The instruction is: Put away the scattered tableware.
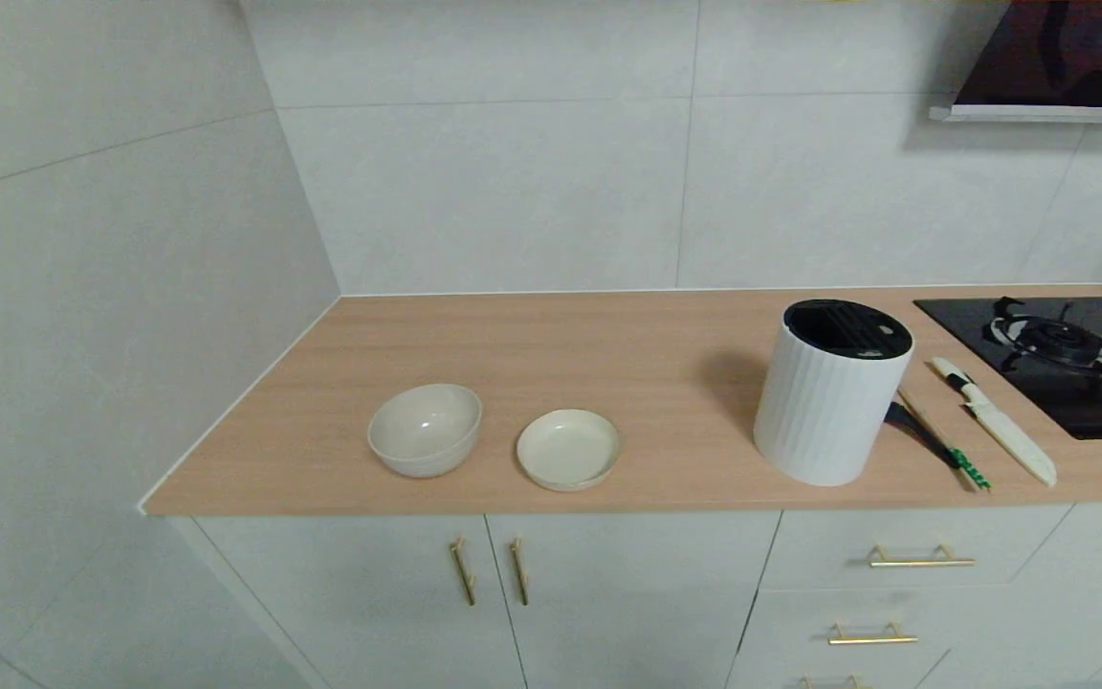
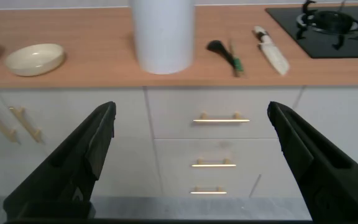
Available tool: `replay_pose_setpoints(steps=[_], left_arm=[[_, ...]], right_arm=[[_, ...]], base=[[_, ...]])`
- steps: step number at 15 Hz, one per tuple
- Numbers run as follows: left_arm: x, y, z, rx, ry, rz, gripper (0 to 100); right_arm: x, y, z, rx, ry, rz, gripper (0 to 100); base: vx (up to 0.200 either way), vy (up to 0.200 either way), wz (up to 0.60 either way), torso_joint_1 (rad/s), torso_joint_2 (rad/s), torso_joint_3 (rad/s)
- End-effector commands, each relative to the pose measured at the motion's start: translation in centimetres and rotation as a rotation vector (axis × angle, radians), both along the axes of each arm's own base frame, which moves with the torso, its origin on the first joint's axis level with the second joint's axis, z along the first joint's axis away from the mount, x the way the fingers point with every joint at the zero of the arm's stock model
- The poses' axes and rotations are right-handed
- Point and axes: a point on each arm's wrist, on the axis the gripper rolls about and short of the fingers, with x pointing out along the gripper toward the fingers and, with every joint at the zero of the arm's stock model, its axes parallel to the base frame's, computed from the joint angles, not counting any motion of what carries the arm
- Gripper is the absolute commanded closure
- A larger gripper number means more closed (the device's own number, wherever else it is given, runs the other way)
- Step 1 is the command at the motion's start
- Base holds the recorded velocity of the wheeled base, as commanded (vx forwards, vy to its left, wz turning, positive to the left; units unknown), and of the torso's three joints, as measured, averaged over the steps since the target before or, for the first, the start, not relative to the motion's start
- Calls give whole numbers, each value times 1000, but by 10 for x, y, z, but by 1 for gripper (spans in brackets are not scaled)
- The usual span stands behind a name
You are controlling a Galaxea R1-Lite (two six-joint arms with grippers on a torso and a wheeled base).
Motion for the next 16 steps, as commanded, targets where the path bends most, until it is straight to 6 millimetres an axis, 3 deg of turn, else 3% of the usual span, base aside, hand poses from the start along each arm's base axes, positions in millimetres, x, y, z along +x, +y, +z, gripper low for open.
replay_pose_setpoints(steps=[1,11,16], left_arm=[[0,0,0,0,-1,1,0],[0,0,0,0,-1,1,0],[0,0,0,1,-1,1,0]], right_arm=[[0,0,0,0,0,0,0],[0,0,0,-1,0,0,0],[0,0,0,-1,0,0,0]], base=[[0,200,0,2,2,12],[0,200,0,2,4,4],[0,0,0,0,0,0]])
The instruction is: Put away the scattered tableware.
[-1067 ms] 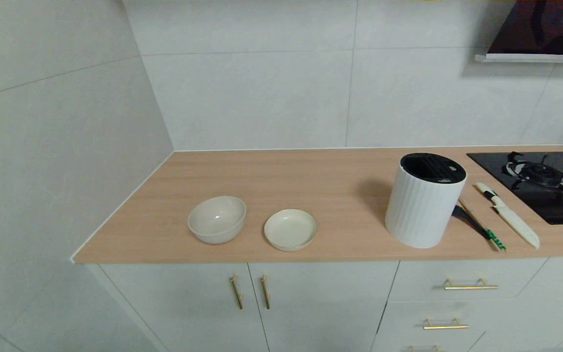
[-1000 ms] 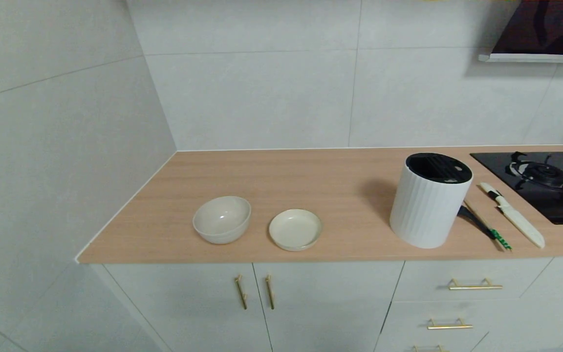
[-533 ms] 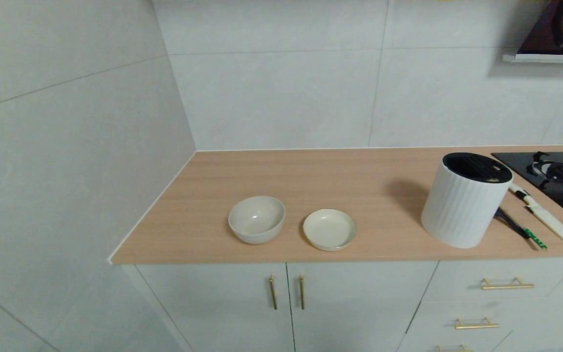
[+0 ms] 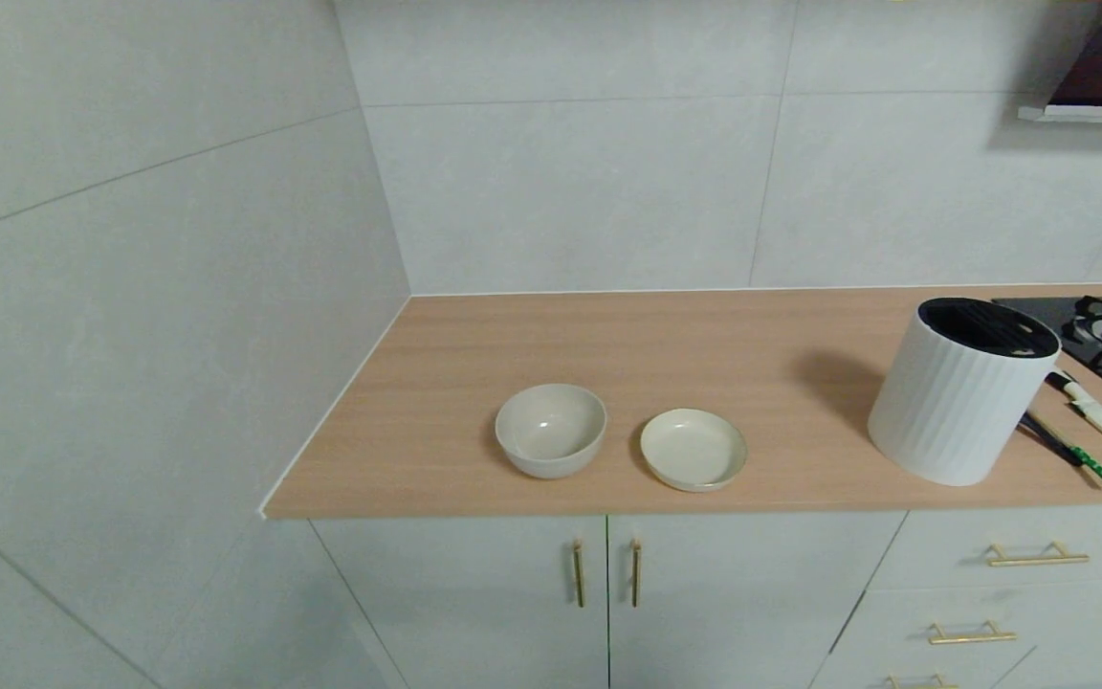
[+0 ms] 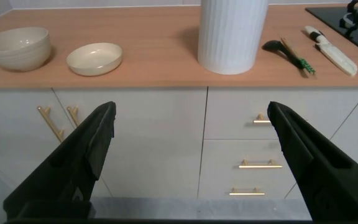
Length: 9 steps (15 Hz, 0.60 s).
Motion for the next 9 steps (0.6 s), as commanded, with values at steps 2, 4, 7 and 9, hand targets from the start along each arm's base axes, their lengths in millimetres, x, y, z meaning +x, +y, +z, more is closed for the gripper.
replay_pose_setpoints(steps=[2,4,7,9], left_arm=[[0,0,0,0,0,0,0],[0,0,0,0,0,0,0],[0,0,0,0,0,0,0],[0,0,0,0,0,0,0]], right_arm=[[0,0,0,0,0,0,0],[0,0,0,0,0,0,0],[0,0,0,0,0,0,0],[0,0,0,0,0,0,0]], base=[[0,0,0,0,0,0],[0,0,0,0,0,0],[0,0,0,0,0,0],[0,0,0,0,0,0]])
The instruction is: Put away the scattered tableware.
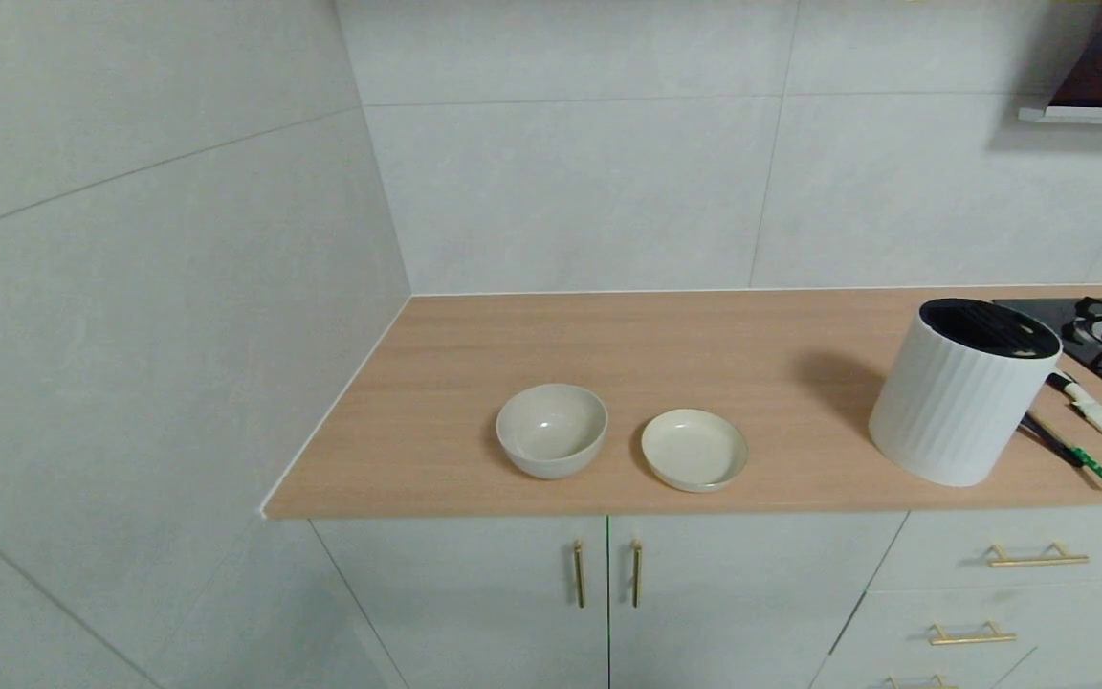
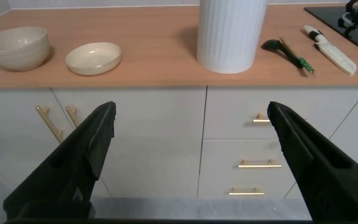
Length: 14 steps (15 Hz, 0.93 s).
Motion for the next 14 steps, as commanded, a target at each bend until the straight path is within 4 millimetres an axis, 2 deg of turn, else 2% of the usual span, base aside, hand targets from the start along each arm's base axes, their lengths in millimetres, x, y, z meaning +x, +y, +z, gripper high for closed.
replay_pose_setpoints(steps=[1,5,14], left_arm=[[0,0,0,0,1,0,0],[0,0,0,-2,1,0,0],[0,0,0,0,1,0,0]], right_arm=[[0,0,0,0,0,0,0],[0,0,0,0,0,0,0],[0,0,0,0,1,0,0]], base=[[0,0,0,-129,276,139],[0,0,0,-187,410,221],[0,0,0,-244,543,292]])
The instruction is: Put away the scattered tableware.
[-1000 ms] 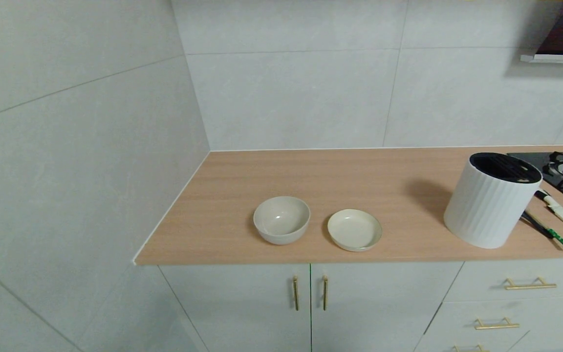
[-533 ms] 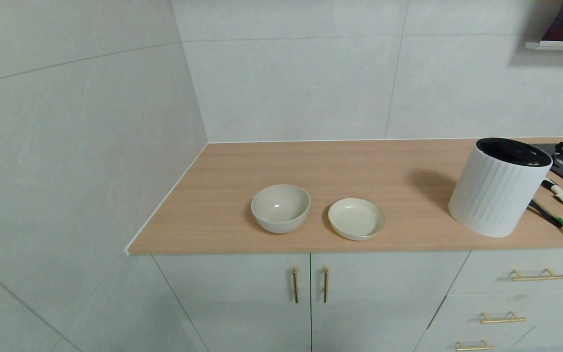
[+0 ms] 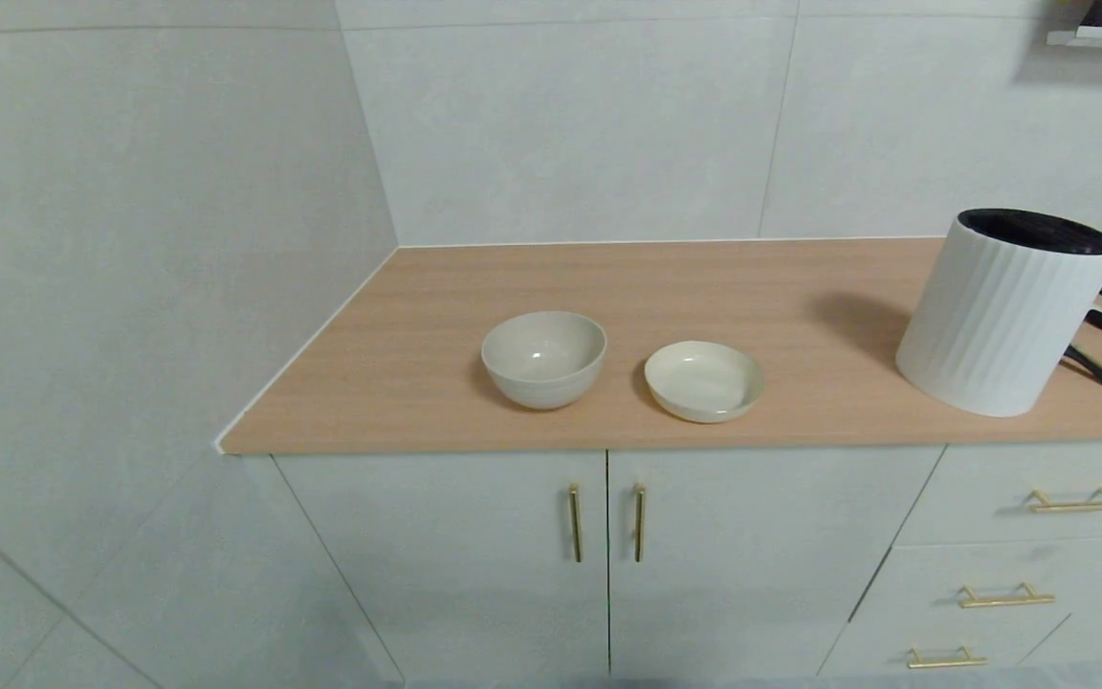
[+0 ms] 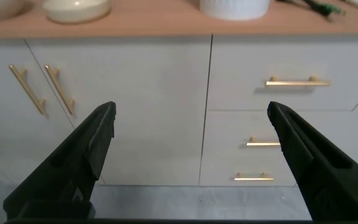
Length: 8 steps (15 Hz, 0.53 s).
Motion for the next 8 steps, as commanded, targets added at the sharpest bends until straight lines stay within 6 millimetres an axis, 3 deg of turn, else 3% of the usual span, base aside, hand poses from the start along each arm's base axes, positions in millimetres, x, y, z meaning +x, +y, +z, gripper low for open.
replay_pose_setpoints(steps=[1,8], left_arm=[[0,0,0,0,0,0,0],[0,0,0,0,0,0,0]], right_arm=[[0,0,0,0,0,0,0],[0,0,0,0,0,0,0]], base=[[0,0,0,-232,530,290],[0,0,0,-205,498,285]])
